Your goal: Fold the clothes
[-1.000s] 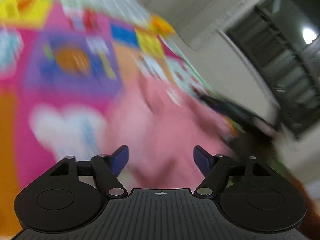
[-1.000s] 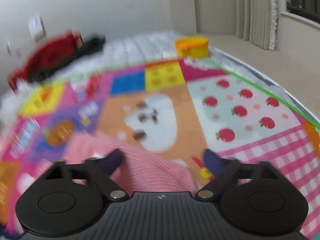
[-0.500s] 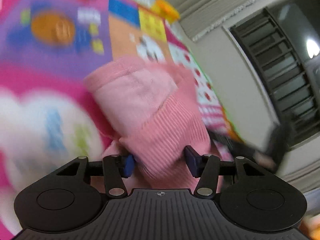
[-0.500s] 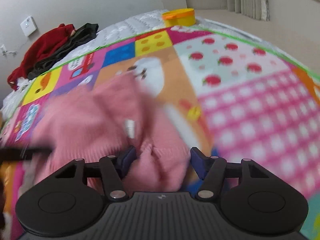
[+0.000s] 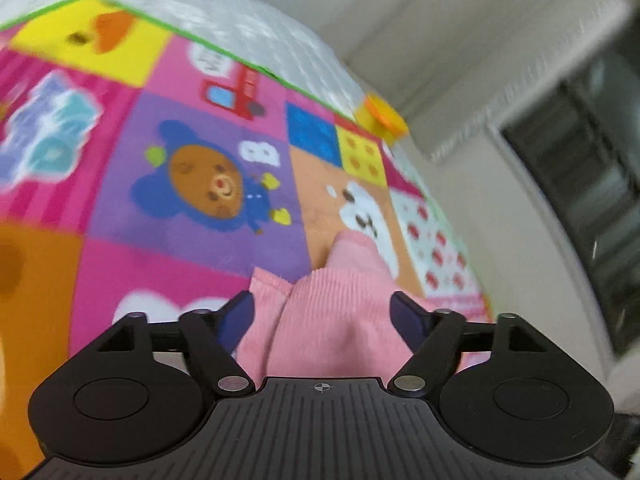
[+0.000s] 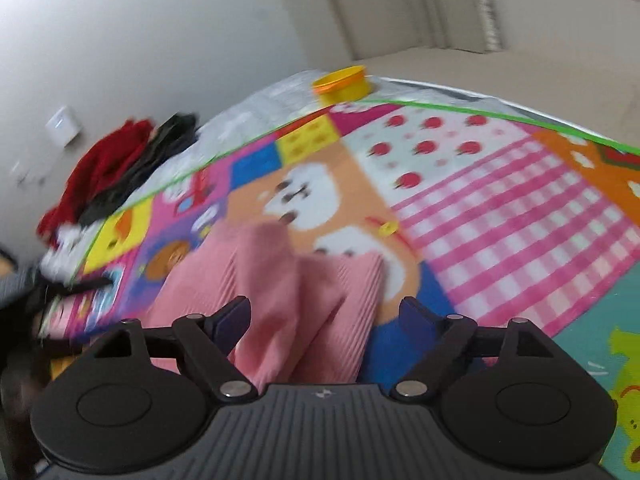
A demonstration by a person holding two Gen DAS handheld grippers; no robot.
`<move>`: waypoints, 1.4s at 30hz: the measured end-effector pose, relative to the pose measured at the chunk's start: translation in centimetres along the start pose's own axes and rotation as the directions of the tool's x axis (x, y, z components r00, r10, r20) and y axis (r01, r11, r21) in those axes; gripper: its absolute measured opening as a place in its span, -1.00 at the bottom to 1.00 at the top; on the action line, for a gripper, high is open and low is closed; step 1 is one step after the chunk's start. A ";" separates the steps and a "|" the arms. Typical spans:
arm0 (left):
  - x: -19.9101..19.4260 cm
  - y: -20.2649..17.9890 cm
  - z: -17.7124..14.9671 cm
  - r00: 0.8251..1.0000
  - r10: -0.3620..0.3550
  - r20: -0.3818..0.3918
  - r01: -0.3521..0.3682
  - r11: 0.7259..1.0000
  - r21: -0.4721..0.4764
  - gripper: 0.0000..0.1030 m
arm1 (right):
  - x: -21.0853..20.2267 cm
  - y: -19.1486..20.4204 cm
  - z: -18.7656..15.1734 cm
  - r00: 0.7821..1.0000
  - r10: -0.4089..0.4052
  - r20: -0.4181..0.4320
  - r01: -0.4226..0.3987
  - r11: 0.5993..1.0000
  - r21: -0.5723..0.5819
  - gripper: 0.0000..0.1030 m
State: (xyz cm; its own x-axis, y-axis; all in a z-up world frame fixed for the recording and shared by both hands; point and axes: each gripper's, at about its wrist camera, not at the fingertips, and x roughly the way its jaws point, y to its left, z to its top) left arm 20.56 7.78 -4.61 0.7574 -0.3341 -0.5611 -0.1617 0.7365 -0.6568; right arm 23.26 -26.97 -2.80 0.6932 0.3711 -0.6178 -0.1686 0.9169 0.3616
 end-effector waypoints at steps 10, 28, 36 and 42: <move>0.7 -2.0 -3.1 0.998 -0.052 -0.023 0.057 0.926 0.374 0.03 | 3.6 5.3 -1.2 0.998 0.051 -0.045 -0.057 0.989 -0.139 -0.17; 1.1 0.3 -0.5 0.997 0.079 0.011 -0.078 0.940 0.333 0.15 | 7.1 8.9 -1.1 0.998 -0.057 0.013 0.059 0.983 -0.176 0.46; 1.0 0.1 -0.7 0.998 0.066 0.005 -0.064 0.936 0.346 0.25 | 3.4 10.0 0.4 0.994 -0.033 0.102 0.061 0.958 -0.281 -0.95; 1.1 -0.2 -0.9 0.998 0.059 -0.003 -0.054 0.934 0.352 0.33 | 5.8 4.5 -1.0 0.965 -0.261 -0.018 0.251 0.945 -0.207 -0.95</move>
State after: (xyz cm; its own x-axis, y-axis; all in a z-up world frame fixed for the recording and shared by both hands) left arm 20.85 6.76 -5.53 0.7449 -0.2919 -0.5999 0.0310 0.9134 -0.4059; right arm 25.83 -20.49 -5.45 0.7002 0.1219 -0.7035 -0.1302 0.9906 0.0420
